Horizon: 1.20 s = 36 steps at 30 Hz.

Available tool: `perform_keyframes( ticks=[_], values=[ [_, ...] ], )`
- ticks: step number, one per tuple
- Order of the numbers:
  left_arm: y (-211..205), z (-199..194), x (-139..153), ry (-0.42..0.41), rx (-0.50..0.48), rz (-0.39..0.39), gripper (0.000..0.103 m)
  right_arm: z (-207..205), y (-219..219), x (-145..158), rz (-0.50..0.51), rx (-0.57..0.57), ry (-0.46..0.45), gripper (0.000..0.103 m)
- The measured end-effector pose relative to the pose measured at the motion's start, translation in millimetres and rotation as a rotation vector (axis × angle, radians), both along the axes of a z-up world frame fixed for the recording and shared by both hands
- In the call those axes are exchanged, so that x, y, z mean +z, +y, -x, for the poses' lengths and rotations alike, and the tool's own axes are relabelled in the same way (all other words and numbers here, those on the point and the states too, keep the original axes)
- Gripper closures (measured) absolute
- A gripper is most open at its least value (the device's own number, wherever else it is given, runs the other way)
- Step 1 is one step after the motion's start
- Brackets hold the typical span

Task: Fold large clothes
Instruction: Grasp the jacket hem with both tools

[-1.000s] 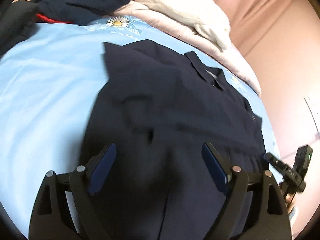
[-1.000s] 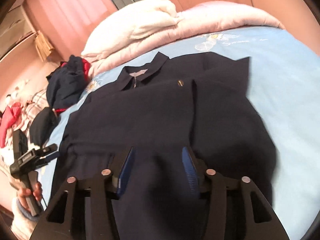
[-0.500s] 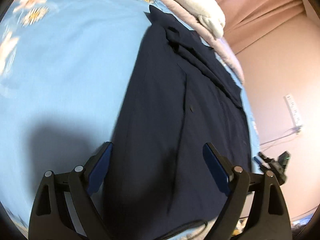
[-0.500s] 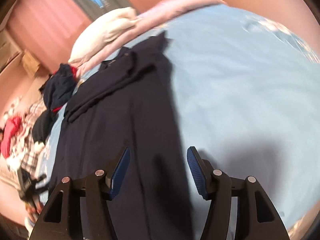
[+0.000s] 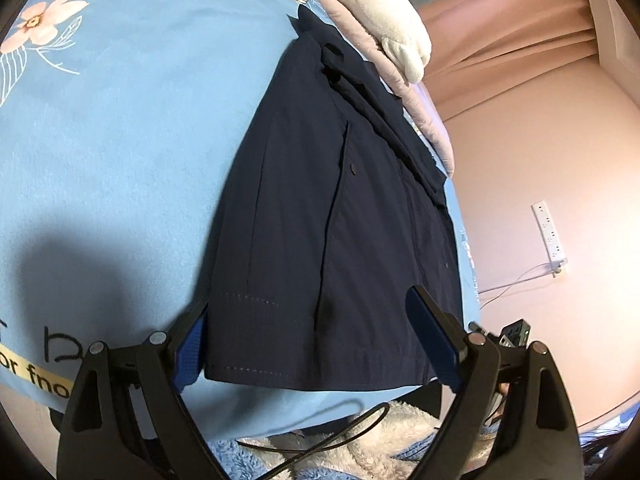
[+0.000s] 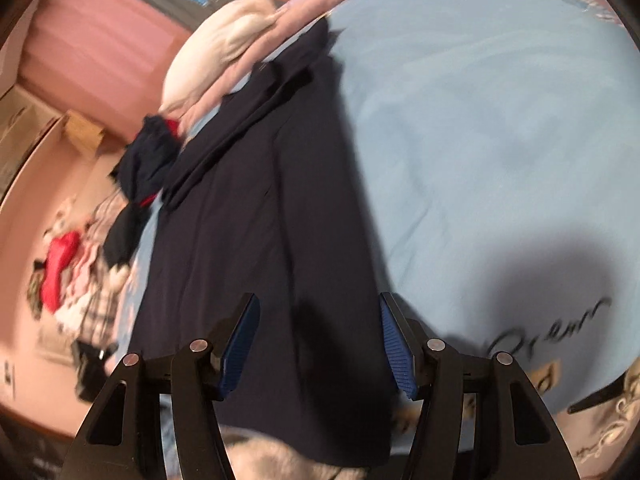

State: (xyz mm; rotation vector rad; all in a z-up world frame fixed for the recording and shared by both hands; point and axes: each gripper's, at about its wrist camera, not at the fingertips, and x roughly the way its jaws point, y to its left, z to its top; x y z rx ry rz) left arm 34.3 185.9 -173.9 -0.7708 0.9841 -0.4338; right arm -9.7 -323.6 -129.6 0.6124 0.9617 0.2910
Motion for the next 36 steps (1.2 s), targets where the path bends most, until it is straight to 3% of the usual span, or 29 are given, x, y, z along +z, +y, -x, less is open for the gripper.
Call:
perform_keyframes(
  ticks=[11, 16, 19, 25, 32, 36],
  values=[
    [-5, -25, -3, -0.002, -0.024, 0.124, 0.013, -19, 16, -10, -0.105, 0.043, -0.021, 0.037],
    [-20, -35, -1, 0.001, -0.052, 0.097, 0.013, -21, 15, -16, -0.184, 0.025, -0.037, 0.037],
    [-21, -33, -1, -0.001, -0.049, 0.095, 0.014, -16, 17, -15, -0.179, 0.031, -0.049, 0.037],
    [-13, -25, -5, 0.023, -0.034, 0.1, 0.024, -1, 17, -16, -0.22, 0.054, -0.039, 0.037],
    [-17, -15, -3, 0.037, -0.06, 0.066, 0.025, 13, 15, -19, -0.258, 0.072, -0.003, 0.037],
    [-15, -18, -5, 0.042, -0.048, 0.085, 0.025, 13, 16, -21, -0.266, 0.074, 0.008, 0.038]
  ],
)
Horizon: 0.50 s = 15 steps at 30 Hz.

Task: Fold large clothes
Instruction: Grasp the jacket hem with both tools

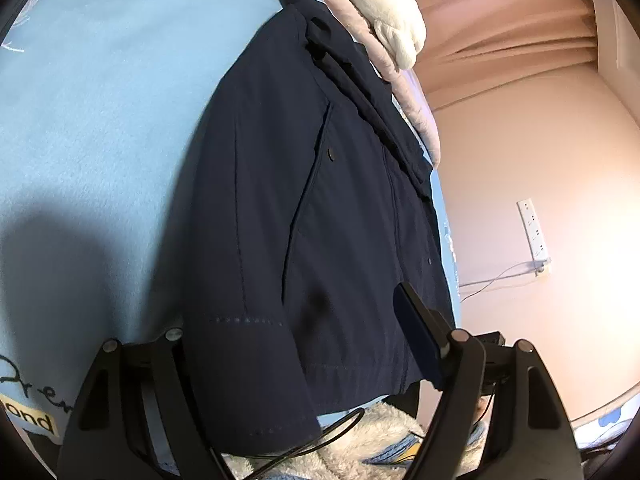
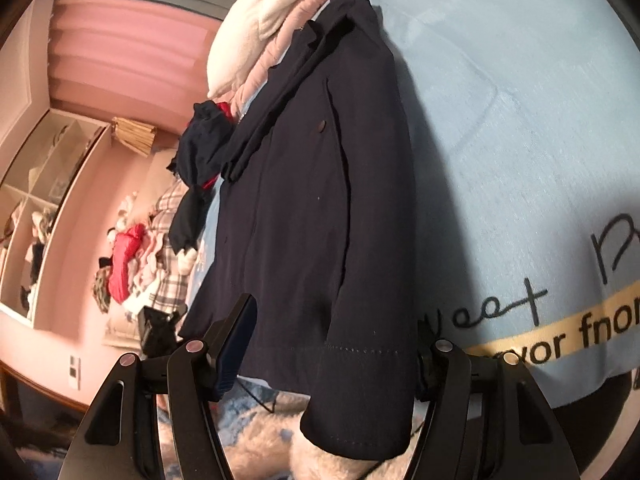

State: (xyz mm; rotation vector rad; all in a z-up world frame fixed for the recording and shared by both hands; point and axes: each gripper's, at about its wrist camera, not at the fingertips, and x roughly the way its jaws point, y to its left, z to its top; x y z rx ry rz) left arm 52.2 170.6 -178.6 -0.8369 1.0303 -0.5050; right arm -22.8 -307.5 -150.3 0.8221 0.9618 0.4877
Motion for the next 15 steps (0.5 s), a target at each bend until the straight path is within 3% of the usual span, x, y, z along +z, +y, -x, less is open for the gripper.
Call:
perform_keyframes(
  ticks=[6, 10, 12, 15],
  values=[
    [0, -10, -3, -0.008, 0.025, 0.027, 0.025, -7, 11, -4, -0.041, -0.035, -0.05, 0.038],
    [-2, -13, -2, -0.002, 0.03, 0.022, 0.027, -11, 20, 1, -0.003, -0.036, -0.079, 0.038],
    [-2, -11, -1, -0.001, 0.04, 0.018, 0.032, -10, 21, 3, 0.024, -0.039, -0.083, 0.046],
    [3, -9, -6, 0.015, 0.076, 0.02, 0.049, -10, 18, 1, 0.024, -0.059, -0.07, 0.06]
  ],
)
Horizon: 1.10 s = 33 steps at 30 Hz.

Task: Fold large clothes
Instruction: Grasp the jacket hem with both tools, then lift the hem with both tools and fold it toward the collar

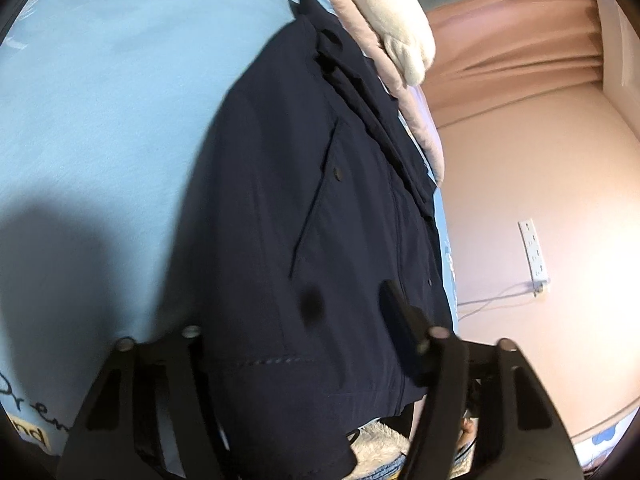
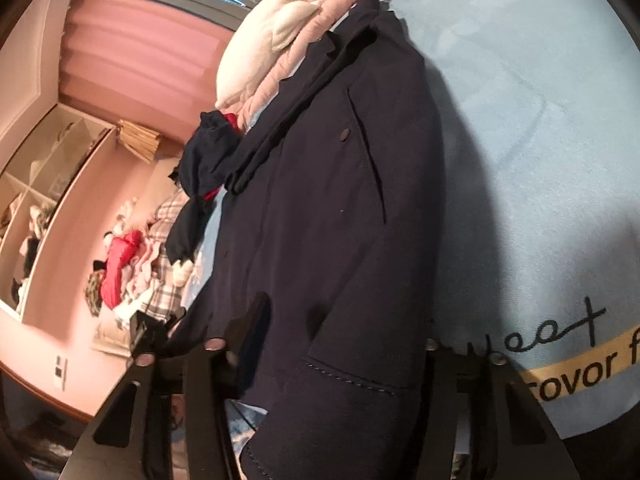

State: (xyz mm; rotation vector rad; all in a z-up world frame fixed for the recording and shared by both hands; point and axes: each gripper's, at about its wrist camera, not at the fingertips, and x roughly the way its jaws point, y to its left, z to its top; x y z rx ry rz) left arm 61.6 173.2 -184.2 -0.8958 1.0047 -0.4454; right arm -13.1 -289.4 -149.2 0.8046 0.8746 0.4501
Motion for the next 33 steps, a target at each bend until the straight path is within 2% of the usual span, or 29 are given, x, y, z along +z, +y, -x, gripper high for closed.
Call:
perform_keyframes(
  ticks=[2, 4, 8, 10, 13, 16, 20, 22, 24, 28, 31, 33],
  values=[
    [5, 1, -4, 0.03, 0.016, 0.037, 0.062, 1, -3, -2, -0.009, -0.015, 0.007, 0.066],
    [8, 2, -6, 0.025, 0.021, 0.038, 0.066, 2, -4, -3, -0.01, -0.029, 0.009, 0.069],
    [8, 1, -5, 0.008, 0.02, 0.028, 0.066, 4, -1, -2, 0.005, -0.051, 0.001, 0.074],
    [9, 0, -6, 0.006, 0.028, 0.045, 0.066, 3, -1, -1, -0.001, -0.058, -0.002, 0.083],
    [12, -1, -6, 0.003, 0.03, 0.065, 0.066, 4, -3, 2, -0.028, -0.082, -0.009, 0.089],
    [13, 1, -6, 0.003, 0.034, 0.06, 0.066, 5, -2, 4, -0.035, -0.086, -0.014, 0.092],
    [16, 5, -9, 0.032, 0.065, 0.046, 0.084, 6, 0, 7, -0.051, -0.08, -0.044, 0.094],
    [18, 6, -10, 0.047, 0.078, 0.034, 0.089, 6, 1, 8, -0.06, -0.076, -0.056, 0.094],
    [20, 8, -8, 0.042, 0.09, 0.033, 0.09, 7, 1, 9, -0.078, -0.073, -0.065, 0.094],
    [24, 10, -7, 0.036, 0.106, 0.114, 0.091, 4, 1, 14, -0.127, -0.061, -0.088, 0.094],
    [23, 11, 3, -0.011, 0.099, 0.159, 0.091, 1, 3, 22, -0.142, -0.047, -0.117, 0.094],
    [21, 10, 12, -0.044, 0.093, 0.162, 0.094, -2, 7, 28, -0.152, -0.034, -0.143, 0.094]
  ],
)
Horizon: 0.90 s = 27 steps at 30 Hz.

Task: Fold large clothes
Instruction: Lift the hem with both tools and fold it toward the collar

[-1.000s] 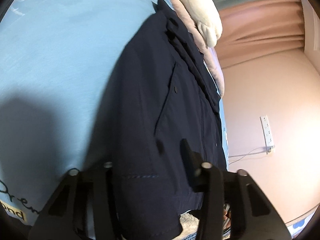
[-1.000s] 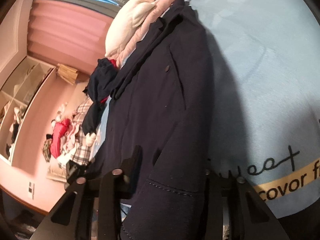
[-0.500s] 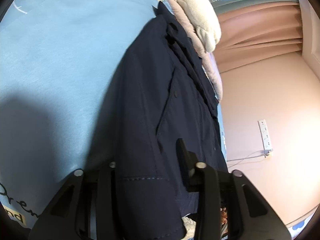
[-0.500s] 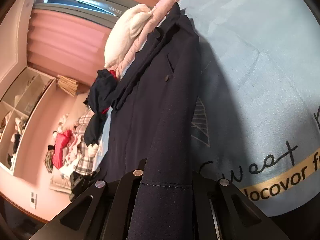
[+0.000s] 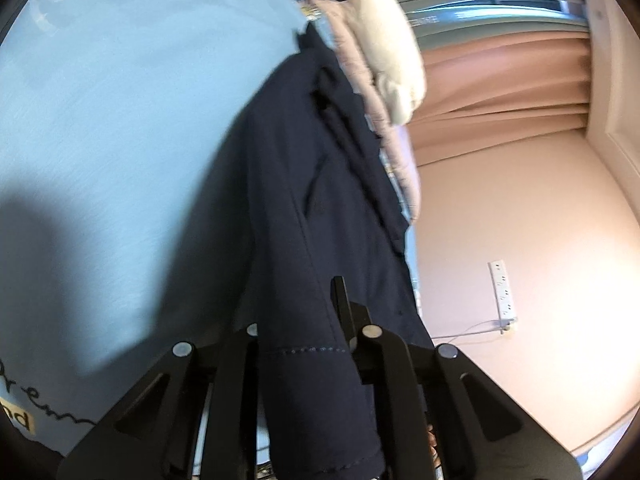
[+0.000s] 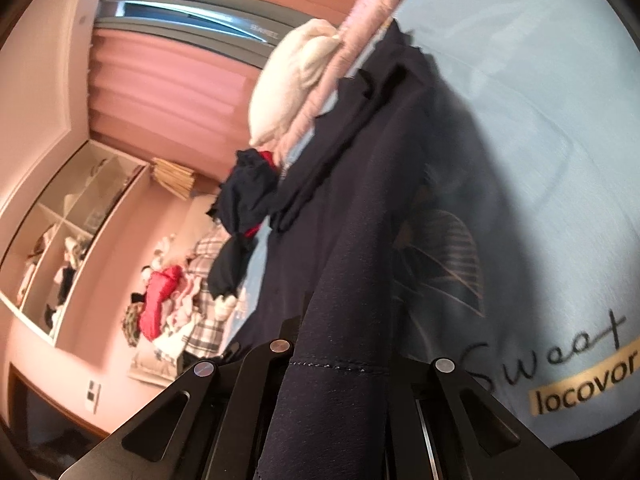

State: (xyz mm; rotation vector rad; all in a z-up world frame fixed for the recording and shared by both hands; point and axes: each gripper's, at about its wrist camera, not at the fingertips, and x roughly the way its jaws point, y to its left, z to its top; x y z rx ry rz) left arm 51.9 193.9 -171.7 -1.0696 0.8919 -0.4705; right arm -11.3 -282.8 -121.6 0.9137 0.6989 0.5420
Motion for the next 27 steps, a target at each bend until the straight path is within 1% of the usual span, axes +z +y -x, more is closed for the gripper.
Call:
perform_keyframes(
  ticks=[2, 4, 11, 15, 19, 22, 27],
  values=[
    [-2, -2, 9, -0.02, 0.005, -0.02, 0.097, -2, 3, 2, -0.008, 0.004, -0.013, 0.094],
    [-4, -3, 15, -0.041, -0.002, -0.003, 0.099, -3, 6, 5, -0.027, 0.01, -0.03, 0.094],
    [-20, -5, 52, -0.181, -0.046, -0.037, 0.099, -2, 6, 19, -0.048, 0.024, -0.099, 0.094],
    [-26, -4, 71, -0.241, -0.058, -0.068, 0.099, -2, 9, 25, -0.049, 0.031, -0.124, 0.095],
    [-33, -1, 88, -0.312, -0.087, -0.091, 0.099, -2, 6, 29, -0.076, 0.036, -0.16, 0.095],
    [-36, 2, 102, -0.343, -0.104, -0.097, 0.099, -1, 0, 34, -0.107, 0.041, -0.178, 0.095],
    [-39, 14, 130, -0.415, -0.123, -0.096, 0.099, 6, -8, 57, -0.104, 0.037, -0.25, 0.095]
  ],
)
